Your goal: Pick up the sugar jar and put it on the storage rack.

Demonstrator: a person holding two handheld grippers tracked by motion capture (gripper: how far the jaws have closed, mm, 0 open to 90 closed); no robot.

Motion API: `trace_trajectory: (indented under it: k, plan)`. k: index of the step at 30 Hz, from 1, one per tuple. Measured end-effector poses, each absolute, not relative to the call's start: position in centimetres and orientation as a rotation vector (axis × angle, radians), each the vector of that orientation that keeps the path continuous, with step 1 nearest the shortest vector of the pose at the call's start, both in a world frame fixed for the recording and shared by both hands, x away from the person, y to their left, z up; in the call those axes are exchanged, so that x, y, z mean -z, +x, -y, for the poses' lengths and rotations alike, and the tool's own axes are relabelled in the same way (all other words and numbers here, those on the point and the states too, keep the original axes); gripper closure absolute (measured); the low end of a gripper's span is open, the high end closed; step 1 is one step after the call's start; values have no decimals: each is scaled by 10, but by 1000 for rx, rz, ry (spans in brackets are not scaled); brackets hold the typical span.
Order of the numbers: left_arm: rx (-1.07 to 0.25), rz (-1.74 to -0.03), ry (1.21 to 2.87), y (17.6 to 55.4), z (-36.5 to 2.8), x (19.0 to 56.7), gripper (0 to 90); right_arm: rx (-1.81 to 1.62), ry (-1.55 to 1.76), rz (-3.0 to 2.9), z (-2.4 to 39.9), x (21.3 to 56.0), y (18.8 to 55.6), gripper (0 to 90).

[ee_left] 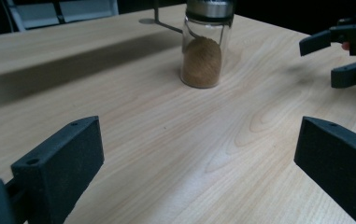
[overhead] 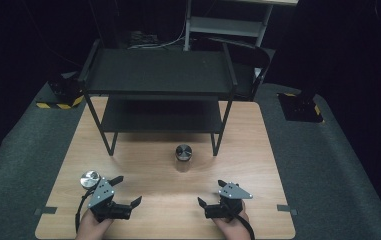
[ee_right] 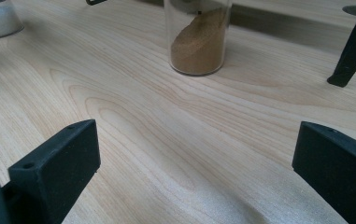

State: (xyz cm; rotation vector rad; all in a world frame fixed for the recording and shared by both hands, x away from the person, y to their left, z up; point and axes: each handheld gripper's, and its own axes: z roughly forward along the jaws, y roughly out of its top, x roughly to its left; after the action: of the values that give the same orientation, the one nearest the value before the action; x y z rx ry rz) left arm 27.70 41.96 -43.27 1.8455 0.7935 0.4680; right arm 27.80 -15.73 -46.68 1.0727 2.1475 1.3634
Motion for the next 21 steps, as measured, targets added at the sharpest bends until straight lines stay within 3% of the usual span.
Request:
trace_trajectory:
  k: [21]
  plan:
    - [-536,-773,1758,263,-443,417,14,-1364,1056,-2151,157,467,278,6]
